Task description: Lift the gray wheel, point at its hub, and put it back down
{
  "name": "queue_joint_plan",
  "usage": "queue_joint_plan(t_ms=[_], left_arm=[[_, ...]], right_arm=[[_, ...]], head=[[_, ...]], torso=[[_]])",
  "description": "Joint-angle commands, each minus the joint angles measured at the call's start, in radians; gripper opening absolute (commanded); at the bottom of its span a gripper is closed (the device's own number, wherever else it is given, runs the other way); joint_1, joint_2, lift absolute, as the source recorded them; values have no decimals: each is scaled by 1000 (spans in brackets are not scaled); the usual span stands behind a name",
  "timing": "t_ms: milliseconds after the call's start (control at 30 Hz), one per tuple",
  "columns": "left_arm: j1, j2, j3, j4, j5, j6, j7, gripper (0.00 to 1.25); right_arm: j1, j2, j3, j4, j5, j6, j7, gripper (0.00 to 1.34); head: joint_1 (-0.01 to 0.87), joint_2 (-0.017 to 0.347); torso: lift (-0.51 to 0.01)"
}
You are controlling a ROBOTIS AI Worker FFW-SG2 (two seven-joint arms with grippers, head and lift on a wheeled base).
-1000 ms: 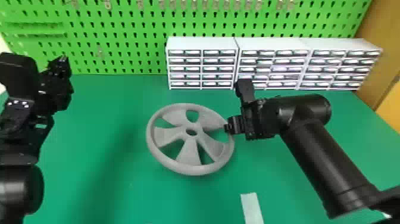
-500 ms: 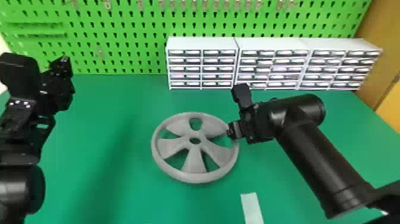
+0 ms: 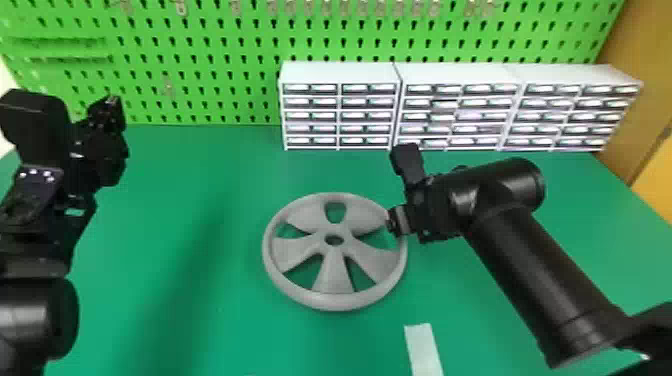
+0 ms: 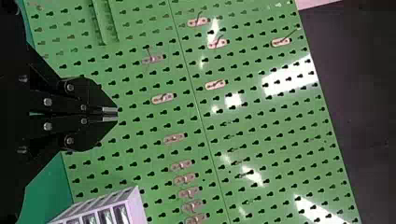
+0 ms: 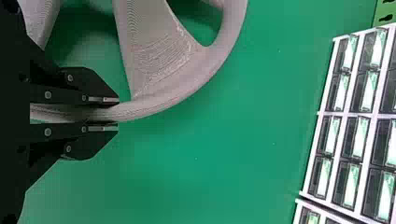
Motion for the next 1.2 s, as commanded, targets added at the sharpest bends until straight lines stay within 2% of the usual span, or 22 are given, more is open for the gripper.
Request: queue_joint_plan(t_ms=[0,1000,1167], left_arm=[[0,0,-2,0,0,0,-2,26],[0,0,-3,2,2,0,-2,26],[0,0,-3,2,2,0,-2,26]], right_arm=[[3,2,3,16,1,-7,0,23],[4,2,3,56,2,-33,0,26],[3,5,0,66,2,-46,0,71]], head=[[692,48],[692,48],[692,48]], torso=[[-88],[-88],[-88]])
